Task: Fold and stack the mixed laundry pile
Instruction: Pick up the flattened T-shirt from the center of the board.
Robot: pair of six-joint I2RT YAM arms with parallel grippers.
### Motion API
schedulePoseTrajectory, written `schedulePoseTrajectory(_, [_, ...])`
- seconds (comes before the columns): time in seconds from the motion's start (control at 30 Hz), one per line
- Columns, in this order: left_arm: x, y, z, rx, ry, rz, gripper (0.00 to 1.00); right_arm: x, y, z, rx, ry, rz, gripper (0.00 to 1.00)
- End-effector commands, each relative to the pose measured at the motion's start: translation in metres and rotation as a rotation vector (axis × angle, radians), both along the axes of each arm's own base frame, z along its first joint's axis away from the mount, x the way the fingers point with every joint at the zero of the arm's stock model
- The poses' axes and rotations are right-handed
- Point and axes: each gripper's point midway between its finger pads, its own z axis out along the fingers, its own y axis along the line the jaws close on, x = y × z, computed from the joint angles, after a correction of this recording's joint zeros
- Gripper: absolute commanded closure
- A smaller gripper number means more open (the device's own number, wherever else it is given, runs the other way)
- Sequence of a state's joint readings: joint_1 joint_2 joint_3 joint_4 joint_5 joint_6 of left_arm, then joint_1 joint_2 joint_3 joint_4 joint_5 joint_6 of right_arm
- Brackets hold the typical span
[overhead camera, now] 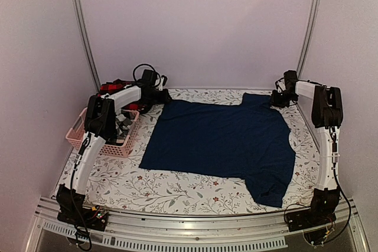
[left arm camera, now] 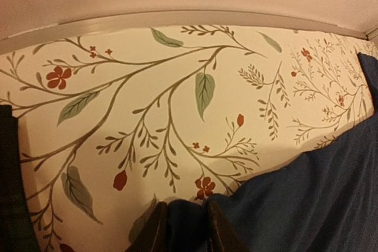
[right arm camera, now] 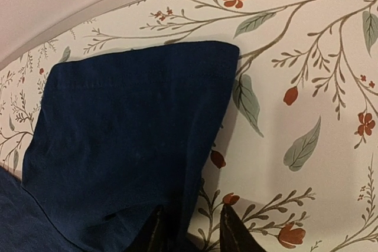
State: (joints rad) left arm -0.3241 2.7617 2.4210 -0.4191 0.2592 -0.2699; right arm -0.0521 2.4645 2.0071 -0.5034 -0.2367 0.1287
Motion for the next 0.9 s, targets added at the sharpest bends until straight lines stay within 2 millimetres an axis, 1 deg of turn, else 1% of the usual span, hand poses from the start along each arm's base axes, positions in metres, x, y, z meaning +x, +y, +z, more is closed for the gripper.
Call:
schedulePoseTrajectory(0.0, [0.006,-0.004,0.003,-0.043,-0.027,-0.018,0.84,0.016,-0.004,0.014,0.031,-0.058,0.005,0.8])
schedulePoseTrajectory(0.07, [0.007,-0.005,0.008,-0.046,-0.038,-0.018,0.91,0.019,-0.003,0.02,0.04,-0.075,0.013,0.88])
schedulePoseTrajectory(0.13, [0.008,-0.005,0.011,-0.048,-0.048,-0.02,0.96,0.022,0.0,0.025,0.051,-0.094,0.026,0.94])
schedulePoseTrajectory(0.17, [0.008,-0.005,0.014,-0.05,-0.055,-0.023,0.99,0.024,0.001,0.031,0.056,-0.109,0.031,0.96])
schedulePoseTrajectory(0.23, [0.009,-0.004,0.021,-0.056,-0.068,-0.028,1.0,0.026,0.004,0.041,0.069,-0.131,0.044,1.0])
schedulePoseTrajectory(0.3, [0.009,-0.003,0.029,-0.055,-0.09,-0.03,1.0,0.027,0.007,0.053,0.079,-0.156,0.057,1.0])
schedulePoseTrajectory(0.43, [0.009,0.002,0.053,-0.045,-0.145,-0.029,1.0,0.026,0.008,0.075,0.081,-0.195,0.066,1.0])
schedulePoseTrajectory(0.47, [0.008,0.004,0.059,-0.045,-0.159,-0.033,1.0,0.023,0.009,0.079,0.083,-0.2,0.068,1.0])
schedulePoseTrajectory(0.5, [0.008,0.006,0.065,-0.044,-0.17,-0.036,1.0,0.021,0.01,0.088,0.087,-0.217,0.072,1.0])
schedulePoseTrajectory(0.6, [0.004,0.01,0.077,-0.047,-0.201,-0.048,1.0,0.014,0.015,0.101,0.109,-0.244,0.088,1.0])
schedulePoseTrajectory(0.63, [0.004,0.011,0.084,-0.049,-0.217,-0.05,1.0,0.011,0.016,0.11,0.113,-0.257,0.092,1.0])
schedulePoseTrajectory(0.73, [0.001,0.013,0.091,-0.062,-0.239,-0.075,1.0,0.004,0.019,0.116,0.125,-0.271,0.097,1.0])
schedulePoseTrajectory(0.8, [0.002,0.011,0.095,-0.062,-0.253,-0.091,1.0,-0.001,0.02,0.124,0.128,-0.284,0.099,1.0])
schedulePoseTrajectory(0.87, [0.002,0.01,0.095,-0.06,-0.26,-0.107,1.0,-0.004,0.021,0.126,0.133,-0.285,0.101,1.0])
